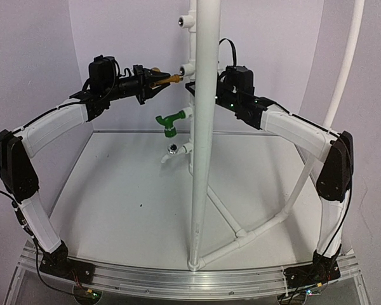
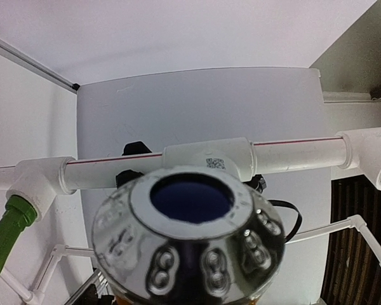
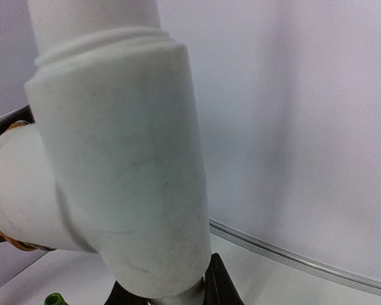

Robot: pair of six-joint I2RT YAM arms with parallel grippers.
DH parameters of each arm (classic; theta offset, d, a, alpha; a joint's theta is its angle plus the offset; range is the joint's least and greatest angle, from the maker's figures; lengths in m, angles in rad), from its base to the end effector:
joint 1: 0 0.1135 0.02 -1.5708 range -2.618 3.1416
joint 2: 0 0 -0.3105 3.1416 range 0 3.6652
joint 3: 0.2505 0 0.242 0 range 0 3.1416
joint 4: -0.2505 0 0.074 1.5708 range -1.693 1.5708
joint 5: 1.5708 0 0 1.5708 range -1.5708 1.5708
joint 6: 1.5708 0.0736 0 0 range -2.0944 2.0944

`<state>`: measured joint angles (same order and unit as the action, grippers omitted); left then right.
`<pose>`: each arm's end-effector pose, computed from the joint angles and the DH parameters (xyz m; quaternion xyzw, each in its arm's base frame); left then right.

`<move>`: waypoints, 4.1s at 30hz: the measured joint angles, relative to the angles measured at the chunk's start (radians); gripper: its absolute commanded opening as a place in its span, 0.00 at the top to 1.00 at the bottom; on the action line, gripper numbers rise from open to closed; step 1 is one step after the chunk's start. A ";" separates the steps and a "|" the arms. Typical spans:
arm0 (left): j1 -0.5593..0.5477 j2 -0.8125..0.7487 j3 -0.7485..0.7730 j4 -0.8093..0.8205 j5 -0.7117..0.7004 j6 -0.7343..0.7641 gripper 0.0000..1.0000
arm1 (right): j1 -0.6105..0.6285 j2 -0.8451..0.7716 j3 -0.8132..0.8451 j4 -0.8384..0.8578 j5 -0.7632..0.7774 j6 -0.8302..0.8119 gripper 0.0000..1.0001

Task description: Install the water faucets

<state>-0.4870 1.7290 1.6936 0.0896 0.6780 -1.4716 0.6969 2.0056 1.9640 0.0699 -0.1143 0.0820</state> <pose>0.3641 -0.2451 0.4789 -0.0938 0.6856 -0.6959 0.1919 0.4046 0.3496 0.4495 -0.2496 0.6509 0.3086 0.6472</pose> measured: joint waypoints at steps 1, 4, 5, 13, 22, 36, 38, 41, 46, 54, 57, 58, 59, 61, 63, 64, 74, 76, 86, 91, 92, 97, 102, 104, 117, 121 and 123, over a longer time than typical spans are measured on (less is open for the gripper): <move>0.000 0.000 0.000 0.001 0.000 -0.004 1.00 | -0.001 0.001 0.000 0.005 -0.004 -0.001 1.00; 0.001 0.000 0.000 0.001 0.000 -0.022 1.00 | -0.002 0.002 0.000 0.007 -0.012 -0.005 1.00; 0.002 0.000 0.000 0.002 0.000 -0.027 1.00 | -0.002 0.002 0.000 0.007 -0.013 -0.006 1.00; 0.004 -0.002 -0.010 0.058 -0.018 -0.112 1.00 | -0.006 0.004 -0.001 0.013 -0.030 -0.008 1.00; 0.002 -0.024 -0.021 0.126 -0.034 -0.165 1.00 | -0.007 0.008 -0.001 0.027 -0.054 -0.014 1.00; 0.002 -0.049 -0.108 0.185 -0.088 -0.233 1.00 | -0.006 0.016 -0.001 0.045 -0.054 -0.015 1.00; 0.002 -0.049 -0.113 0.185 -0.089 -0.233 1.00 | -0.006 0.016 -0.001 0.045 -0.055 -0.015 1.00; -0.001 -0.049 -0.113 0.190 -0.090 -0.233 1.00 | -0.006 0.016 -0.001 0.045 -0.055 -0.015 1.00; -0.008 -0.049 -0.108 0.190 -0.089 -0.228 1.00 | -0.006 0.018 -0.001 0.047 -0.054 -0.016 1.00; -0.017 -0.048 -0.095 0.191 -0.087 -0.228 1.00 | 0.001 0.018 -0.001 0.049 -0.031 -0.023 1.00; -0.019 -0.048 -0.088 0.184 -0.087 -0.229 1.00 | 0.001 0.018 -0.001 0.049 -0.029 -0.025 1.00; -0.020 -0.048 -0.087 0.183 -0.088 -0.230 1.00 | 0.001 0.018 -0.001 0.049 -0.029 -0.025 1.00; -0.020 -0.048 -0.086 0.183 -0.089 -0.231 1.00 | 0.001 0.018 -0.001 0.049 -0.029 -0.026 1.00; -0.021 -0.048 -0.086 0.183 -0.096 -0.236 1.00 | 0.001 0.018 -0.001 0.049 -0.029 -0.028 1.00; -0.021 -0.048 -0.086 0.184 -0.107 -0.249 1.00 | 0.001 0.018 -0.001 0.049 -0.030 -0.030 1.00; -0.021 -0.048 -0.086 0.184 -0.110 -0.255 1.00 | 0.001 0.018 -0.001 0.050 -0.031 -0.030 1.00; -0.024 -0.049 -0.089 0.182 -0.136 -0.279 1.00 | 0.001 0.018 -0.003 0.053 -0.033 -0.031 1.00; -0.025 -0.054 -0.104 0.181 -0.149 -0.281 1.00 | 0.001 0.018 -0.003 0.053 -0.034 -0.032 1.00; -0.025 -0.071 -0.153 0.146 -0.208 -0.280 1.00 | 0.004 0.018 -0.013 0.072 -0.034 -0.033 1.00; -0.028 -0.071 -0.151 0.145 -0.212 -0.264 1.00 | 0.004 0.018 -0.018 0.080 -0.031 -0.033 1.00; -0.029 -0.071 -0.149 0.142 -0.214 -0.255 1.00 | 0.004 0.018 -0.019 0.083 -0.030 -0.033 1.00; -0.033 -0.092 -0.149 0.114 -0.225 -0.224 1.00 | 0.006 0.018 -0.024 0.093 -0.024 -0.036 1.00; -0.038 -0.142 -0.150 0.084 -0.241 -0.199 1.00 | 0.006 0.018 -0.029 0.102 -0.020 -0.037 1.00; -0.041 -0.159 -0.147 0.083 -0.245 -0.189 1.00 | 0.006 0.018 -0.029 0.103 -0.020 -0.037 1.00; -0.060 -0.134 -0.124 0.068 -0.249 -0.177 1.00 | 0.007 0.018 -0.029 0.103 -0.024 -0.037 1.00; -0.060 -0.115 -0.122 0.068 -0.248 -0.177 1.00 | 0.007 0.018 -0.030 0.103 -0.025 -0.037 1.00; -0.060 -0.107 -0.118 0.067 -0.248 -0.177 1.00 | 0.007 0.018 -0.031 0.105 -0.025 -0.037 1.00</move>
<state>-0.5472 1.6219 1.5751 0.1568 0.4305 -1.6489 0.7036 2.0235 1.9329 0.1750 -0.1397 0.0448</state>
